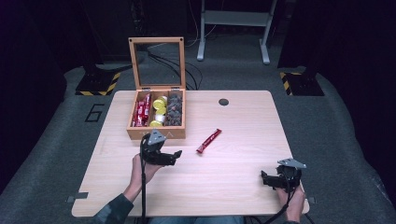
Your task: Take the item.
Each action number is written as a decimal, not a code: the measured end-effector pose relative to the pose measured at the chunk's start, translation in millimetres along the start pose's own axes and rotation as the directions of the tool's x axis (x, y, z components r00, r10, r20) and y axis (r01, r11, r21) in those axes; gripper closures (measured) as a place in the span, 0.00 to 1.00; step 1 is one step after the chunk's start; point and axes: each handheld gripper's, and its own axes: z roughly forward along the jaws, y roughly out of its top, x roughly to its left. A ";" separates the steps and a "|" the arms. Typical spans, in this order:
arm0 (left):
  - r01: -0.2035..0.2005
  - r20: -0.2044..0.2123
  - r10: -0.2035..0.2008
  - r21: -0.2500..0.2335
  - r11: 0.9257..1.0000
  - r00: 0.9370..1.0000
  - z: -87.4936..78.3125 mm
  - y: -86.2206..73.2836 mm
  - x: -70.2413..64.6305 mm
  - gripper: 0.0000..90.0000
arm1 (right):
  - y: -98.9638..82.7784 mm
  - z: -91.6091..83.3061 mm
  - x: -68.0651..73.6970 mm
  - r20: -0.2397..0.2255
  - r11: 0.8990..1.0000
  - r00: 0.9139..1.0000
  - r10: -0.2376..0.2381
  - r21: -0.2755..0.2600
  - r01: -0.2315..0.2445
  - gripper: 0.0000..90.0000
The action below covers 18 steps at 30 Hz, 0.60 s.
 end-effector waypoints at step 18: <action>0.116 -0.134 -0.114 0.011 0.993 0.984 -42.8 -61.6 35.8 0.14 | 0.0 0.1 -0.2 0.000 1.000 1.000 0.001 0.000 -0.001 0.02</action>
